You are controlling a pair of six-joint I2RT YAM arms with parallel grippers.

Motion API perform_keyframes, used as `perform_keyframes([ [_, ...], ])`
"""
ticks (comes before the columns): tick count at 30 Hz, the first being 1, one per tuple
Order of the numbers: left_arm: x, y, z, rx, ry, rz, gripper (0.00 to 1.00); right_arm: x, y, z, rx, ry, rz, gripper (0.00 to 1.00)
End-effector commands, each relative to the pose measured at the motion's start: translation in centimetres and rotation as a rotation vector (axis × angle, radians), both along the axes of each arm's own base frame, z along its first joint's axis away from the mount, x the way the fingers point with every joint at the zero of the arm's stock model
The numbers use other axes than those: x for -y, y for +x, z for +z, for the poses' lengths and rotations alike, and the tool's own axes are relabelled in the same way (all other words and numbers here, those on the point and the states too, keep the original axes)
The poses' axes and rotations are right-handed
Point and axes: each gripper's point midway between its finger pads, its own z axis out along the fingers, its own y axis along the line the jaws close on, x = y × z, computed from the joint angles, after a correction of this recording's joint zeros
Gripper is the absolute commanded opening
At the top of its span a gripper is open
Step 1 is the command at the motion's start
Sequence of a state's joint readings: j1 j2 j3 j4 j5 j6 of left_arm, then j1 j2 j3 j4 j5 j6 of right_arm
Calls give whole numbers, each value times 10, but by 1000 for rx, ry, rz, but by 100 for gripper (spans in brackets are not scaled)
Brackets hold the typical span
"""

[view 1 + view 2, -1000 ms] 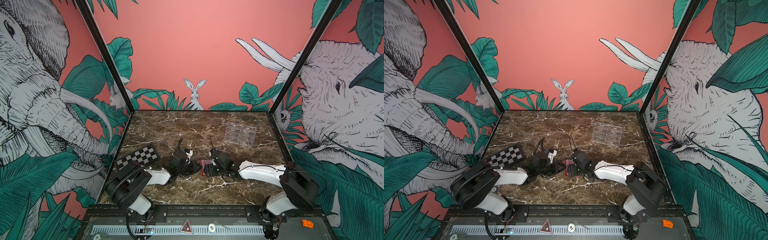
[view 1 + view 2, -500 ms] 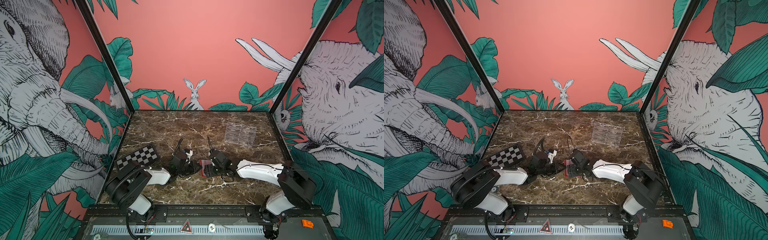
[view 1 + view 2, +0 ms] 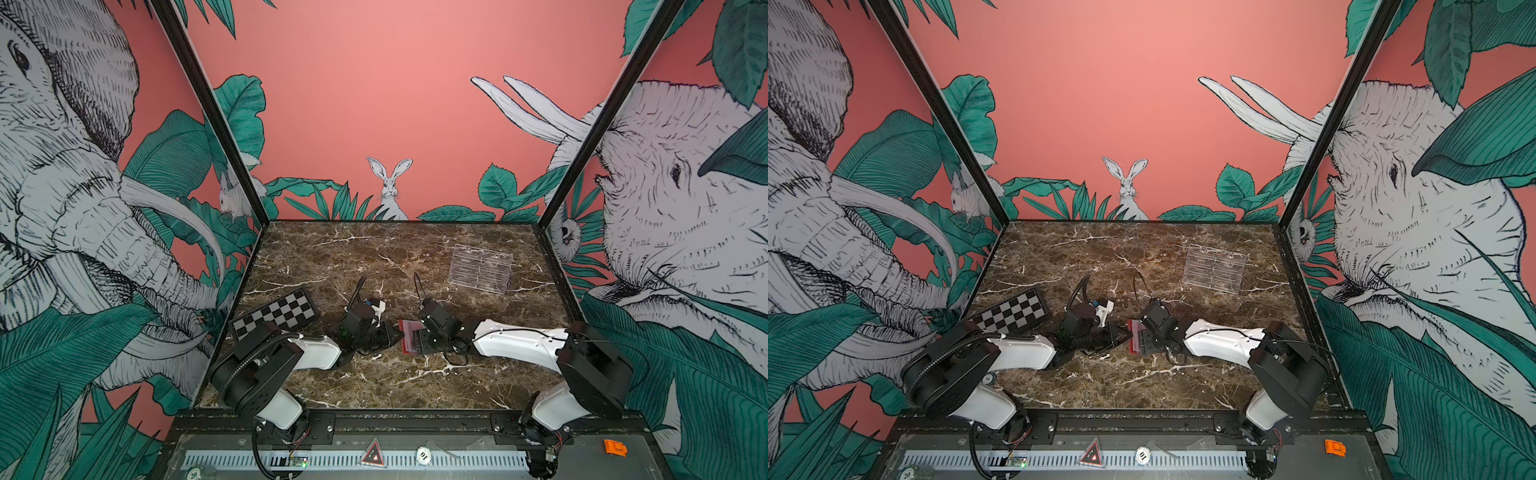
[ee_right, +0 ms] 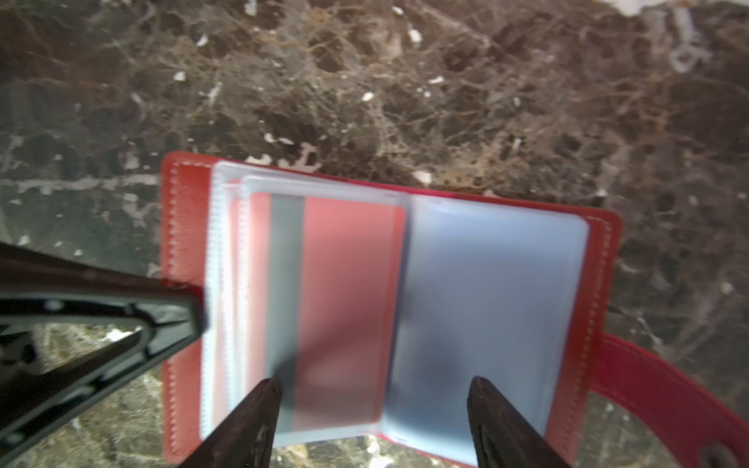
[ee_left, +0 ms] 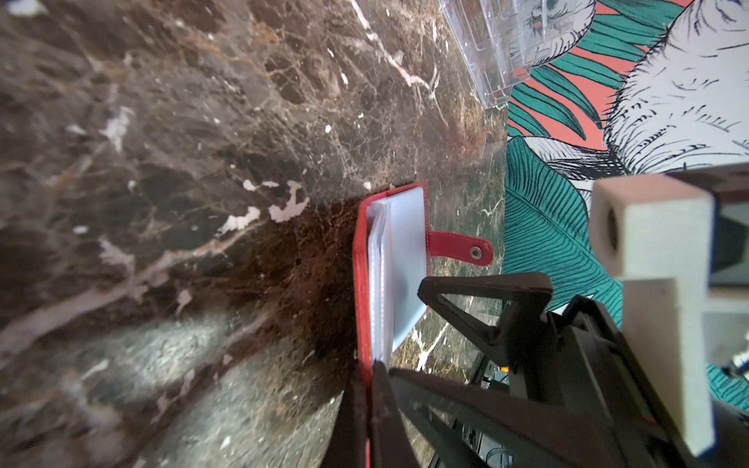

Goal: Take the credit cards out of the card holder

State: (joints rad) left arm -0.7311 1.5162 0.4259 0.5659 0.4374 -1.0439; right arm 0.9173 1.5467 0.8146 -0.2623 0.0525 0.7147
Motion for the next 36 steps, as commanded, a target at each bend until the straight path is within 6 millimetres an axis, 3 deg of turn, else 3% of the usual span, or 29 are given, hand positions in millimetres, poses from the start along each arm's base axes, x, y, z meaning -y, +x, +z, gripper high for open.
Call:
perform_keyframes([
  [1,5,5,14,39,-24,-13,0,9,2,5,22,-33,-26,72],
  [6,6,5,14,40,-25,-16,0,4,2,11,37,0,-5,71],
  [13,5,5,14,41,-25,-16,0,-12,2,40,93,154,18,73],
  [24,6,6,14,41,-26,-13,0,-26,-1,19,33,140,45,74],
  [36,5,5,12,37,-23,-13,0,-26,-3,15,27,133,47,76],
])
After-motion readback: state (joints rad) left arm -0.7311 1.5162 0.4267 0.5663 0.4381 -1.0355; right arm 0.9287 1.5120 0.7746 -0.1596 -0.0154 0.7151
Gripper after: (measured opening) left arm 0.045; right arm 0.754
